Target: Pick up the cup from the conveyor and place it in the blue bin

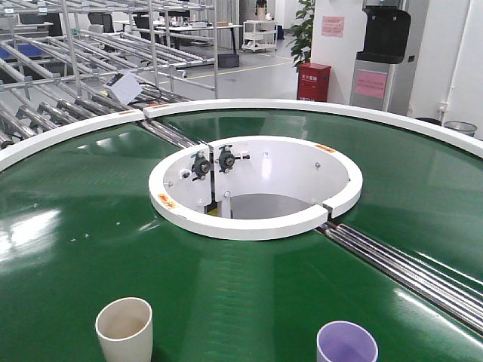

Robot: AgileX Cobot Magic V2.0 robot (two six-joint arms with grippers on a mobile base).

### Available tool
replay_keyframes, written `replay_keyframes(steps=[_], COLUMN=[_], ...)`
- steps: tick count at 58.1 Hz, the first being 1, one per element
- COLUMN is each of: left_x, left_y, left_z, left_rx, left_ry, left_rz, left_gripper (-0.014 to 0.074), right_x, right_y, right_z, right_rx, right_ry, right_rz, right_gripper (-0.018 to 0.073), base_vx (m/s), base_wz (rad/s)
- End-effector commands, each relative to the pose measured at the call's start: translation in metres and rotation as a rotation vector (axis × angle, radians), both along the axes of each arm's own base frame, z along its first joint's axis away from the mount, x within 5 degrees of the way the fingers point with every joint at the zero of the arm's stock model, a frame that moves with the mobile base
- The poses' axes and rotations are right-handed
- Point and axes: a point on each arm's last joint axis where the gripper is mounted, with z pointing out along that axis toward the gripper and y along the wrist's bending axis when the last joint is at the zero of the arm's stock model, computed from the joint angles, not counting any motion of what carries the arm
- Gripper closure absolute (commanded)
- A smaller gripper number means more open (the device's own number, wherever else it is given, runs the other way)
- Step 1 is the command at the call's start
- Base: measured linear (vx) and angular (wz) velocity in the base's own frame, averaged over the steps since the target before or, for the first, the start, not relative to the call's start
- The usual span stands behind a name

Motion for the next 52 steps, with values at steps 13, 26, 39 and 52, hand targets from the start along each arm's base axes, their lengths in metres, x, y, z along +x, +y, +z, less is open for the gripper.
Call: replay_keyframes(steps=[13, 26, 39, 52], left_x=[0.0004, 0.0004, 0.0005, 0.0006], left_y=[0.0006, 0.0006, 0.0011, 0.0013], left_z=[0.0035, 0.0035, 0.0035, 0.0072], left_rx=[-0.019, -0.019, 0.029, 0.024], left_ry=[-0.073, -0.073, -0.079, -0.119], left_rz=[0.008, 0.008, 0.009, 0.013], left_gripper=[0.0598, 0.0598, 0.0598, 0.0598], right_x=[0.0007, 0.0007, 0.0007, 0.0008], right_y=[0.0001, 0.0001, 0.0, 0.0001], right_z=[0.0014, 0.0014, 0.0014, 0.0025], right_rx=[0.005, 0.005, -0.002, 0.0], right_ry=[-0.076, -0.076, -0.078, -0.089], right_rz=[-0.001, -0.001, 0.0, 0.0], right_gripper=[0.0568, 0.0568, 0.0568, 0.0568], base_vx=[0.0, 0.0, 0.0, 0.0], base_wz=[0.0, 0.0, 0.0, 0.0])
